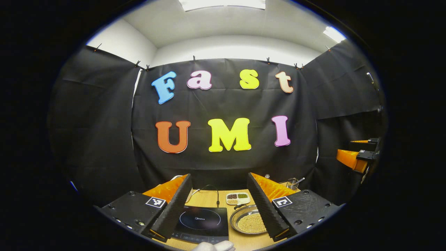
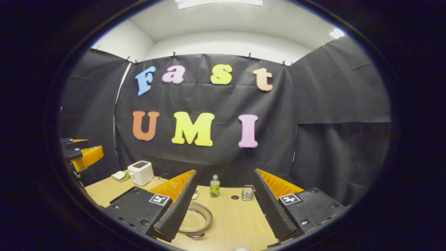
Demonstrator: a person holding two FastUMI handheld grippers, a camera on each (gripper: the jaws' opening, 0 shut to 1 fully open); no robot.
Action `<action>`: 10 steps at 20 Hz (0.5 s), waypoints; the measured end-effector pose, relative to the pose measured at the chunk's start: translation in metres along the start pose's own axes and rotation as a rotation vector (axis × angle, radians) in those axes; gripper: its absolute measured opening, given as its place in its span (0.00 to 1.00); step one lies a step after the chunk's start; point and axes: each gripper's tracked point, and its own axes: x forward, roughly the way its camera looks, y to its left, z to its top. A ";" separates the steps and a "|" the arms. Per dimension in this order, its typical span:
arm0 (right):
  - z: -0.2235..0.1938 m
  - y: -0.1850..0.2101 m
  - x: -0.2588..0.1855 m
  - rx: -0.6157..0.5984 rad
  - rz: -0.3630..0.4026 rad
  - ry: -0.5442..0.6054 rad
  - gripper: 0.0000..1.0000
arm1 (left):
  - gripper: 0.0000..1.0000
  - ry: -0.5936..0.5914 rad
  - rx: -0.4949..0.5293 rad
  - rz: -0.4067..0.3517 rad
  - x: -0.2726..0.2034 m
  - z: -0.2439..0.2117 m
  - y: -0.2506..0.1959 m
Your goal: First push the handle of the pot to place it horizontally, then grasp the pot with both hands and set it on the induction cooktop.
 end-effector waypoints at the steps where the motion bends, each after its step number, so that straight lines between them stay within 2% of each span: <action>1: -0.004 0.003 0.001 0.001 0.005 0.012 0.93 | 0.95 0.004 -0.002 -0.003 -0.001 -0.001 0.000; 3: -0.005 0.007 -0.003 0.014 0.019 0.028 0.70 | 0.95 0.012 -0.008 -0.014 -0.002 -0.005 -0.002; 4: -0.007 0.014 -0.004 0.023 0.042 0.034 0.51 | 0.95 0.012 -0.009 -0.016 -0.004 -0.005 -0.001; 6: -0.010 0.025 -0.004 0.031 0.085 0.055 0.00 | 0.95 0.014 -0.003 -0.018 -0.006 -0.007 0.001; 7: -0.016 0.028 -0.006 0.027 0.100 0.080 0.04 | 0.95 0.012 0.001 -0.018 -0.006 -0.008 0.002; 8: -0.024 0.030 -0.007 0.029 0.109 0.096 0.01 | 0.95 0.012 0.002 -0.017 -0.007 -0.009 0.003; 9: -0.029 0.034 -0.007 0.029 0.127 0.119 0.04 | 0.95 0.019 0.002 -0.018 -0.007 -0.012 0.003; 10: -0.036 0.042 -0.007 0.028 0.148 0.139 0.01 | 0.95 0.024 -0.001 -0.021 -0.008 -0.014 0.002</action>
